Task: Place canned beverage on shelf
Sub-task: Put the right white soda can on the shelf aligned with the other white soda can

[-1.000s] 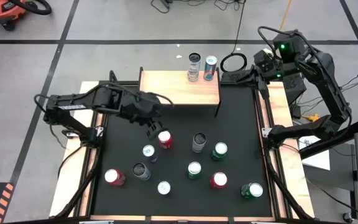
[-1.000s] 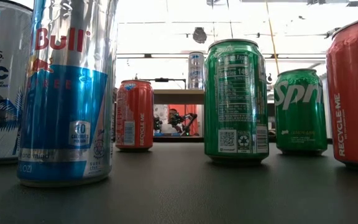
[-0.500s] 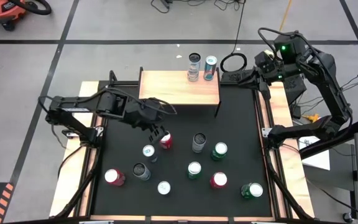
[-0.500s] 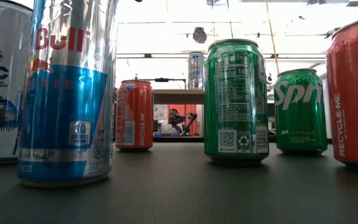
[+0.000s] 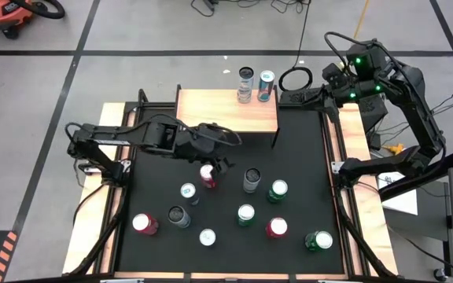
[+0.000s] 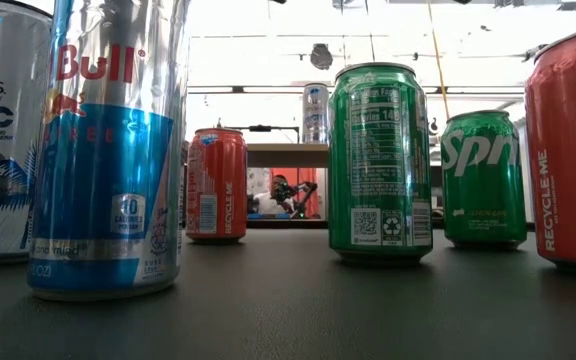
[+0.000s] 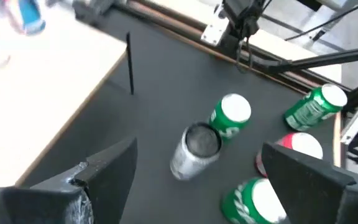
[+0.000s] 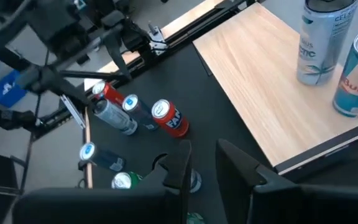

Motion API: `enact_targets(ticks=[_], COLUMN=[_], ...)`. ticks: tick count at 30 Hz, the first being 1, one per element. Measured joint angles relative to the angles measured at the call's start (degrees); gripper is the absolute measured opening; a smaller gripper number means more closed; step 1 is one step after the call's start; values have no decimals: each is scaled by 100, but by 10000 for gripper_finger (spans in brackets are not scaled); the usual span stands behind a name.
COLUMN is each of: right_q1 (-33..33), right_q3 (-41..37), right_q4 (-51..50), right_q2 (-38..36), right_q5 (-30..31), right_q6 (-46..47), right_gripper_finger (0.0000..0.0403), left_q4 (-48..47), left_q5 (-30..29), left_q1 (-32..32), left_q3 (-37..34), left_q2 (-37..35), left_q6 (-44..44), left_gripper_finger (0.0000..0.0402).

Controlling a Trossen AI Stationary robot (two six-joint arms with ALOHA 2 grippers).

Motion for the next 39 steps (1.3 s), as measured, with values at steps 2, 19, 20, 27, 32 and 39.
enact_targets(ticks=[2,19,20,27,32,39], right_q1=[25,398,417,492,492,492], right_q3=[0,0,0,0,0,0], right_q4=[-7,109,108,112,112,110], right_q2=[-7,-11,-11,-11,-11,-11], right_q5=[12,489,490,492,493,487], right_q6=[68,336,336,274,138,115], right_gripper_finger=[51,51,51,51,51,51], left_q4=[209,744,775,873,878,982], left_q5=[6,1471,1520,1550,1548,1496], left_q1=[-4,308,308,282,292,225], left_q3=[7,0,0,0,2,-2], left_q2=[134,1328,1364,1369,1419,1530], left_q6=[329,886,851,799,790,781], left_gripper_finger=[350,400,400,400,400,400])
